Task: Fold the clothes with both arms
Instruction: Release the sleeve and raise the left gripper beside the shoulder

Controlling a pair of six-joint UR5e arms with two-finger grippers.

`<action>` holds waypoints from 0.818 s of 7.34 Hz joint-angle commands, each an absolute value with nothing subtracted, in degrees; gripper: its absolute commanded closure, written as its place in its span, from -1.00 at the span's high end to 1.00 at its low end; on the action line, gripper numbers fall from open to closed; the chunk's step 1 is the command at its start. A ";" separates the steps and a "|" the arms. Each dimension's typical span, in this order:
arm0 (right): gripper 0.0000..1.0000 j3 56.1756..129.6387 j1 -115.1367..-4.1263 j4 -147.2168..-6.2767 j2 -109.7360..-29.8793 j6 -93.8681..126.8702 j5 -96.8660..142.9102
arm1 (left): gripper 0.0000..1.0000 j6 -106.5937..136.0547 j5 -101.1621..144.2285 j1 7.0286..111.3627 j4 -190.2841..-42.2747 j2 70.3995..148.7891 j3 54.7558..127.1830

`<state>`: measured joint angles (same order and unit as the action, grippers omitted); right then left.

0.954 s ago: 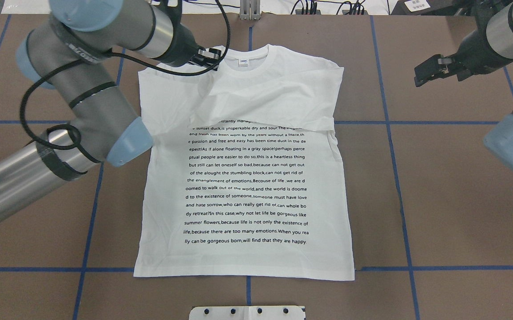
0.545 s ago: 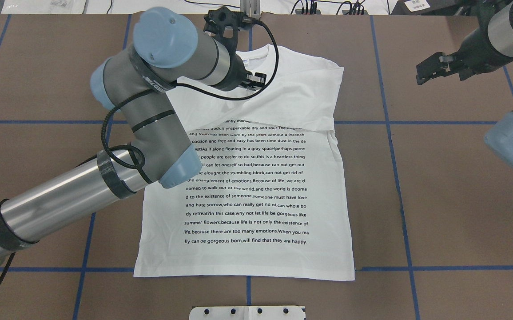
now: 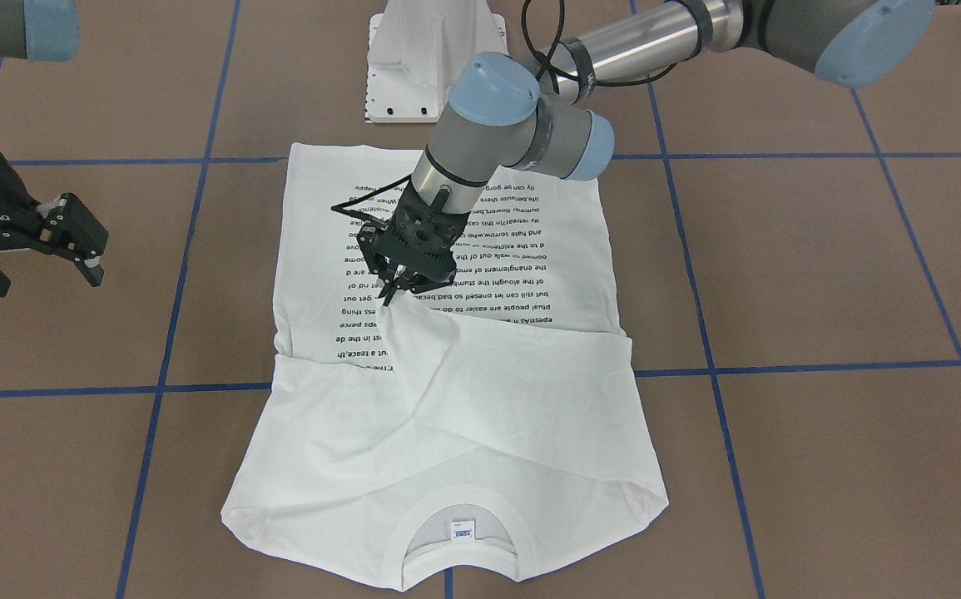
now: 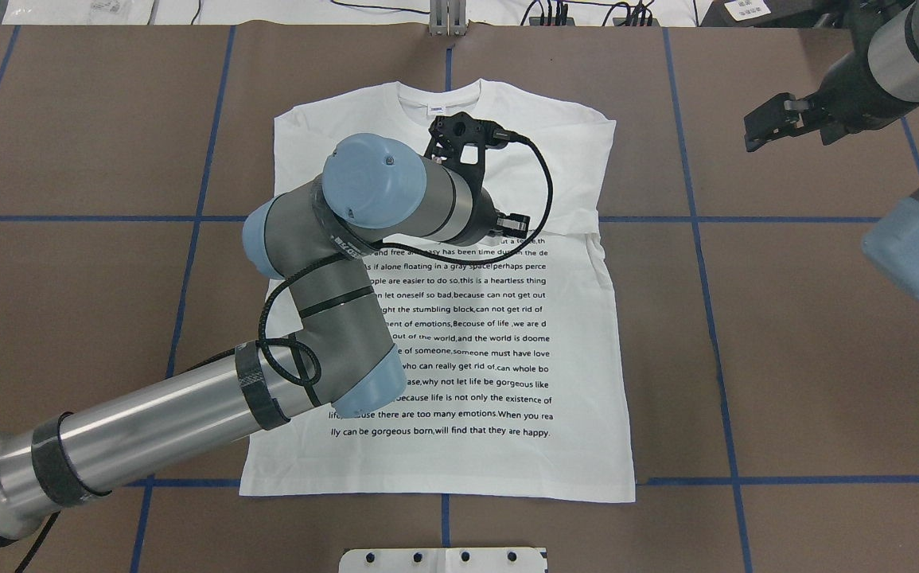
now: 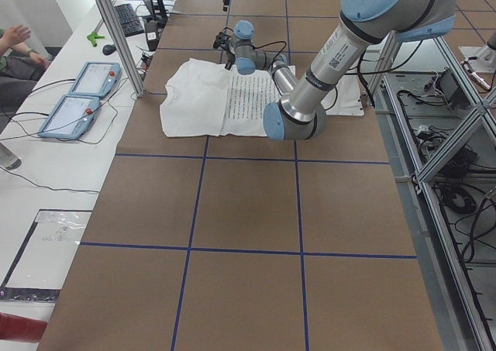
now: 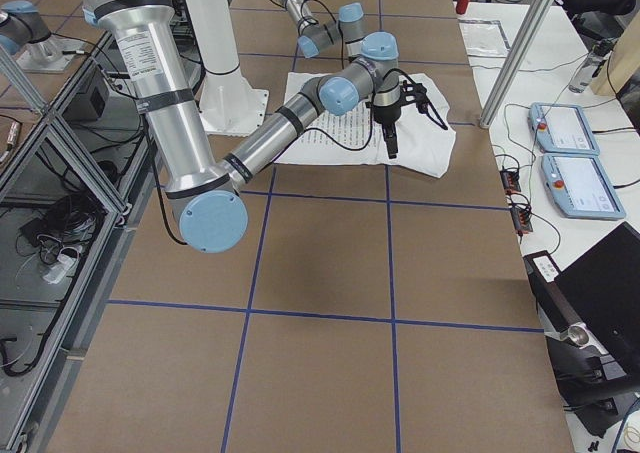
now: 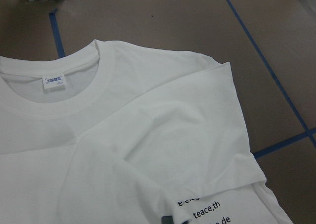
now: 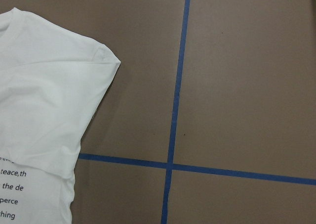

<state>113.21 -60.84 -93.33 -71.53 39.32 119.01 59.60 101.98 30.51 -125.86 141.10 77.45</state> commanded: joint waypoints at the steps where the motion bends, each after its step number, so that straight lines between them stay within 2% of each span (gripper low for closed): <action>1: 1.00 112.15 -60.38 -93.25 -69.62 41.20 119.00 | 1.00 58.12 102.13 30.49 -124.30 139.84 79.44; 5: 1.00 111.88 -57.84 -93.16 -67.94 43.15 118.83 | 1.00 54.32 102.39 32.61 -122.17 133.52 85.41; 6: 1.00 111.97 -56.87 -93.08 -67.94 43.15 118.83 | 1.00 54.23 102.48 33.30 -119.30 131.24 90.04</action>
